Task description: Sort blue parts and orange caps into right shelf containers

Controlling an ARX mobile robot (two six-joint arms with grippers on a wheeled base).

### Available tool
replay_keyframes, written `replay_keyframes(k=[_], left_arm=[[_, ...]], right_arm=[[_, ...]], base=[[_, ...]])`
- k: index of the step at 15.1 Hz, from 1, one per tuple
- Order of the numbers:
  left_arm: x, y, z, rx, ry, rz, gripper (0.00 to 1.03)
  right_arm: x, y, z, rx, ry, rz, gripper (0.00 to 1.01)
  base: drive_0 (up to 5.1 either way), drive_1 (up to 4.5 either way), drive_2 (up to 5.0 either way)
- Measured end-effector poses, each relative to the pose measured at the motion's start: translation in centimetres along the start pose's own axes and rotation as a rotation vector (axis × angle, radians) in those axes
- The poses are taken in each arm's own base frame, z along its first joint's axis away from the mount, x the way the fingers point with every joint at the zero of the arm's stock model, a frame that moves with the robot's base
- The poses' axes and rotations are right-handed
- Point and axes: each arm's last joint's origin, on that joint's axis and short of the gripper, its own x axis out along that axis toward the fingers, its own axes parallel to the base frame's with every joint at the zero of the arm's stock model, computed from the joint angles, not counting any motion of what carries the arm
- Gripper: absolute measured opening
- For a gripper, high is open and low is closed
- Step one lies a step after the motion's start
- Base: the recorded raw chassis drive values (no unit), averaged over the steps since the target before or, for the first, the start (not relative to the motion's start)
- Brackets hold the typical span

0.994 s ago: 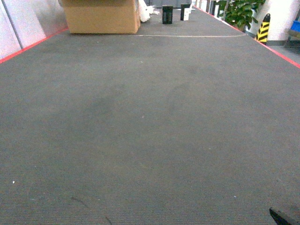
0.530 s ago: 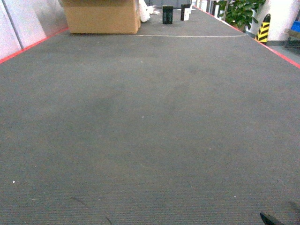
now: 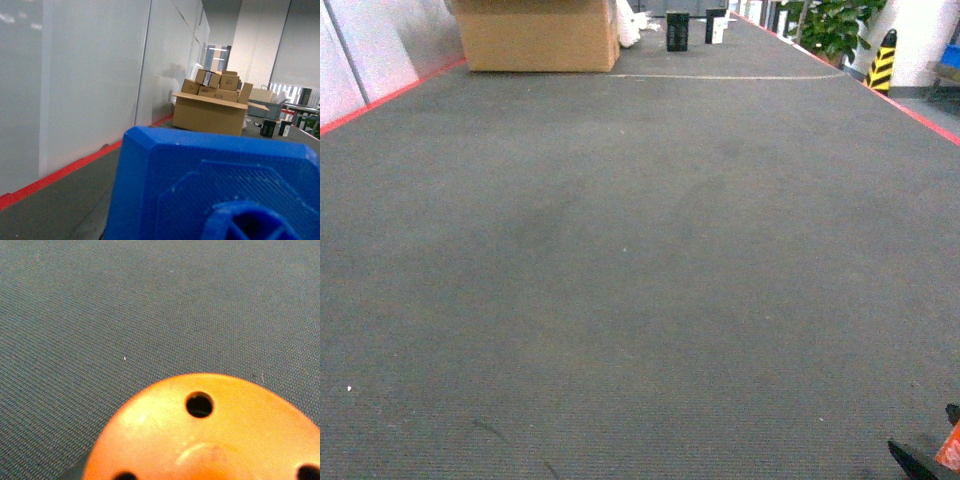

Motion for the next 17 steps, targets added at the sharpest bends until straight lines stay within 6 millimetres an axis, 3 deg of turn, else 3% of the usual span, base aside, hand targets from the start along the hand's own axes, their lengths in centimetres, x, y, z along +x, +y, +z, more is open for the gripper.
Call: replay_keyframes(k=[1, 12, 15, 17], left_arm=[[0.0, 0.0, 0.0, 0.000, 0.000, 0.000, 0.47], [0.0, 0.0, 0.0, 0.000, 0.000, 0.000, 0.47], [0.0, 0.0, 0.0, 0.000, 0.000, 0.000, 0.47], [0.0, 0.0, 0.0, 0.000, 0.000, 0.000, 0.47]], right_arm=[[-0.1, -0.1, -0.2, 0.001, 0.006, -0.002, 0.43], [-1.4, -0.8, -0.5, 0.024, 0.003, -0.016, 0.43], [-2.4, -1.4, 2.3, -0.008, -0.142, -0.053, 0.43], [-3.5, -1.8, 5.3, -0.011, -0.261, -0.060, 0.43]], base=[[0.0, 0.00, 0.0], [0.0, 0.00, 0.0], [0.0, 0.00, 0.0], [0.0, 0.00, 0.0]])
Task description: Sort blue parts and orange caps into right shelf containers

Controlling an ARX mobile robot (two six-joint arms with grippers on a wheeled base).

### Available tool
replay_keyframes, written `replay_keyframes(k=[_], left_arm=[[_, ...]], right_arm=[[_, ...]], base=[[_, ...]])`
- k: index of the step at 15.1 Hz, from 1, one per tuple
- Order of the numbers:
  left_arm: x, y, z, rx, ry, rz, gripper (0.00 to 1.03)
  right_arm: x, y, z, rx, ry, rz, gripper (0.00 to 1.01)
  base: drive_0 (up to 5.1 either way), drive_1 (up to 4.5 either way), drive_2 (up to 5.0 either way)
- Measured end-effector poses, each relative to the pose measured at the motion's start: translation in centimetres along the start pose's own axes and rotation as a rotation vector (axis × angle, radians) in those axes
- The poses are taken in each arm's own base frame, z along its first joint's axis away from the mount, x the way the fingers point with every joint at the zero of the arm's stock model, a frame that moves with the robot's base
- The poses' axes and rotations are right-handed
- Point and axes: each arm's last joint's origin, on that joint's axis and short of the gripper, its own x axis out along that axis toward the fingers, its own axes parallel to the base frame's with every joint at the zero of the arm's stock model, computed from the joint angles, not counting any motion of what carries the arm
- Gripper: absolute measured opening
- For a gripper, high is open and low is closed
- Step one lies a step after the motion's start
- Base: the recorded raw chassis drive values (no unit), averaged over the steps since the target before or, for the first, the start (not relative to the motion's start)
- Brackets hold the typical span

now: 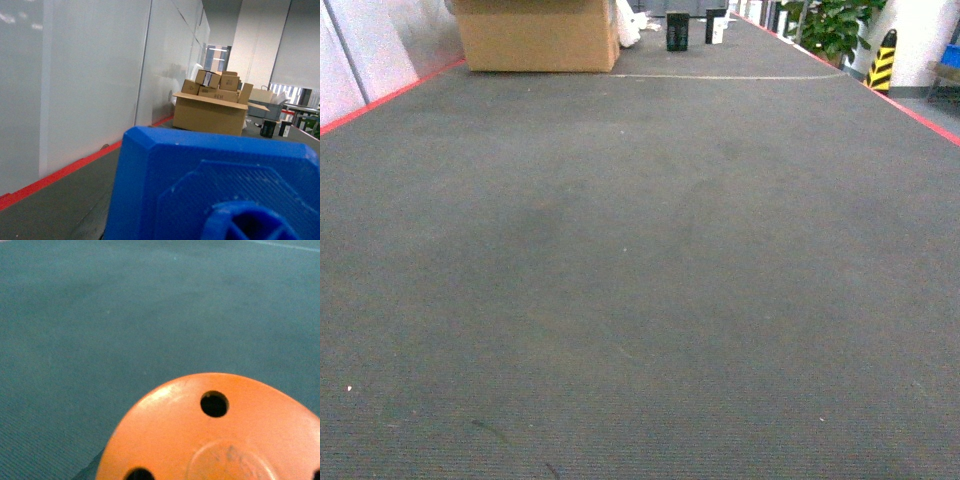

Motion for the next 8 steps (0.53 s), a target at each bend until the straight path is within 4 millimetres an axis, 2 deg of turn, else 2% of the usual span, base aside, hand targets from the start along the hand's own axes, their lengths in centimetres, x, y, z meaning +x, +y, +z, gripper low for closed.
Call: replay_keyframes(k=[2, 5, 8], left_arm=[[0.0, 0.0, 0.0, 0.000, 0.000, 0.000, 0.47], [0.0, 0.0, 0.0, 0.000, 0.000, 0.000, 0.47], [0.0, 0.0, 0.0, 0.000, 0.000, 0.000, 0.47]], right_arm=[[-0.8, -0.1, 2.5, 0.021, -0.064, 0.017, 0.43], [-2.8, -0.3, 5.3, 0.045, -0.140, 0.045, 0.43], [-4.6, -0.6, 6.4, 0.065, -0.166, 0.064, 0.43]], base=[[0.0, 0.00, 0.0], [0.0, 0.00, 0.0], [0.0, 0.00, 0.0]])
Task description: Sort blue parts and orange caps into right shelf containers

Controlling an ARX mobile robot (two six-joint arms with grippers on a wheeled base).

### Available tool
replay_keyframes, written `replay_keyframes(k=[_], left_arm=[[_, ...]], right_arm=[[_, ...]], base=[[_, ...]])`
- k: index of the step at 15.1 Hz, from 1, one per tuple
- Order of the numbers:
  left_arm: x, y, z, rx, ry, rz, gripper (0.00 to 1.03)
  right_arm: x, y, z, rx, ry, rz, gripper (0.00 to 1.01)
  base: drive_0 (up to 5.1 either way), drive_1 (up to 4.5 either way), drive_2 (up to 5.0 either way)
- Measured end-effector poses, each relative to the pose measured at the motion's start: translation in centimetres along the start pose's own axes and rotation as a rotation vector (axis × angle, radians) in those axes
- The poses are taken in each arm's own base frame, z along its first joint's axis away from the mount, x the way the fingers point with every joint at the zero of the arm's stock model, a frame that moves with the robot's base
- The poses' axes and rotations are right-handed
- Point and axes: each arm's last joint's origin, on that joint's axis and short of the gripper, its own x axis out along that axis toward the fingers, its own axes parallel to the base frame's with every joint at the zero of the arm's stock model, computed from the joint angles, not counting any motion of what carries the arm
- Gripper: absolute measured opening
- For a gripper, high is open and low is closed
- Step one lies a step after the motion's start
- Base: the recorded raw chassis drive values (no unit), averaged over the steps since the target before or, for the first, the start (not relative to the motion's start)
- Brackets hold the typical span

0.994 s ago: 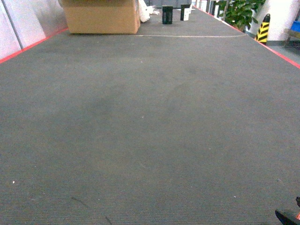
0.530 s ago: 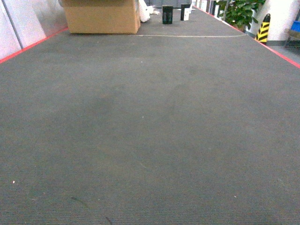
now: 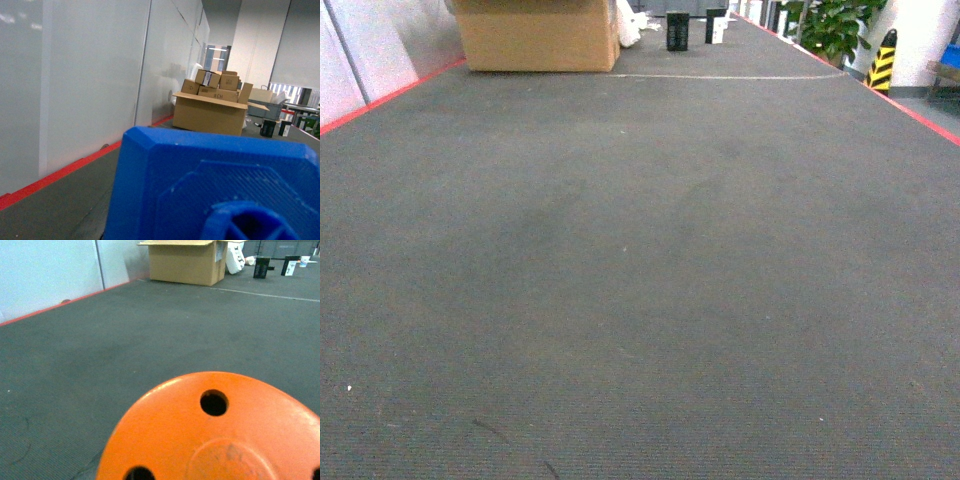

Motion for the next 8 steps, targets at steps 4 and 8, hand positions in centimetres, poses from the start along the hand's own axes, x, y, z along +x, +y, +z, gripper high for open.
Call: replay_keyframes(k=[4, 8], left_arm=[[0.0, 0.0, 0.0, 0.000, 0.000, 0.000, 0.47], [0.0, 0.0, 0.0, 0.000, 0.000, 0.000, 0.47]], right_arm=[[-1.8, -0.3, 1.3, 0.022, -0.019, 0.005, 0.43], [-2.9, -0.7, 2.2, 0.029, -0.027, 0.015, 0.43]], base=[[0.0, 0.00, 0.0], [0.0, 0.00, 0.0]])
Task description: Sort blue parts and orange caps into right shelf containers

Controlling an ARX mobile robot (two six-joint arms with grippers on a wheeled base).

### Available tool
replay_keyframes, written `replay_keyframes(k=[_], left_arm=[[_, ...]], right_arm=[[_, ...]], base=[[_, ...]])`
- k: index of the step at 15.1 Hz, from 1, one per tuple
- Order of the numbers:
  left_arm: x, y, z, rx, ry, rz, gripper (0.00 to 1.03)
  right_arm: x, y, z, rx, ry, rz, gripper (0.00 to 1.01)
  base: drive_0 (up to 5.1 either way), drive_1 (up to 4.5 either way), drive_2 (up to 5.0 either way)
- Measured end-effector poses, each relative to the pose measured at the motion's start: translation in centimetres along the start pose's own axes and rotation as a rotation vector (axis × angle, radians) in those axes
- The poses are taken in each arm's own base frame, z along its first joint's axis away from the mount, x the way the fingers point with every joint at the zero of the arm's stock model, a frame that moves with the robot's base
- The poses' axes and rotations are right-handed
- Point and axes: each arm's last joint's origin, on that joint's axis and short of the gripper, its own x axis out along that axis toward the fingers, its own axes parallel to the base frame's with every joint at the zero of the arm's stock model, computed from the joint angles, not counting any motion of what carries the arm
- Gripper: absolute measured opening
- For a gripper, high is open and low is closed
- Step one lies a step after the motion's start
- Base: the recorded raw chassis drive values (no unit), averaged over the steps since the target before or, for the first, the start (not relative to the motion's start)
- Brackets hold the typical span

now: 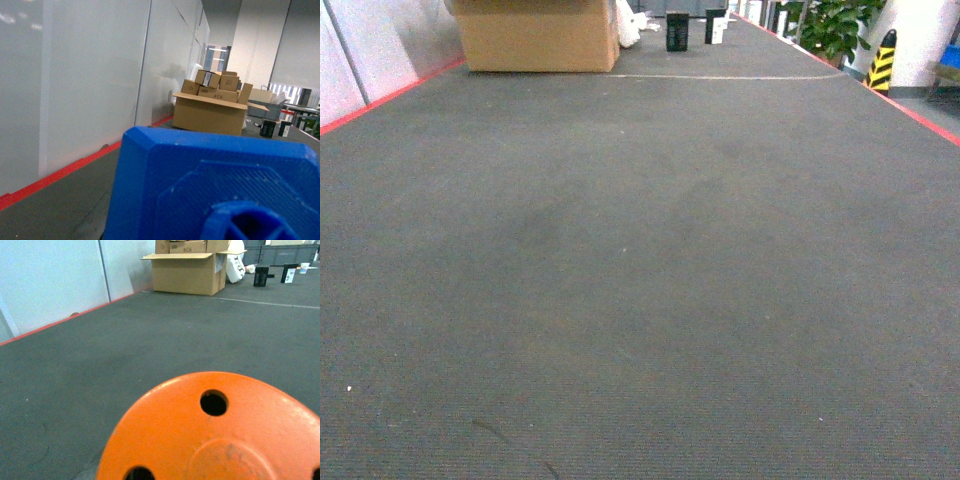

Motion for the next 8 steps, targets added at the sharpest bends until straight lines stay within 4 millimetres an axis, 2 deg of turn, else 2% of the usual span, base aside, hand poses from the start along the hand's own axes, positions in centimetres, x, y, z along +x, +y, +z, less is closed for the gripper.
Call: replay_keyframes(k=[6, 8], left_arm=[[0.0, 0.0, 0.0, 0.000, 0.000, 0.000, 0.47], [0.0, 0.0, 0.0, 0.000, 0.000, 0.000, 0.47]], right_arm=[[-2.0, -0.2, 0.6, 0.000, 0.000, 0.019, 0.43], [-1.8, -0.1, 0.6, -0.007, -0.003, 0.008, 0.43]], base=[[0.0, 0.00, 0.0], [0.0, 0.00, 0.0]])
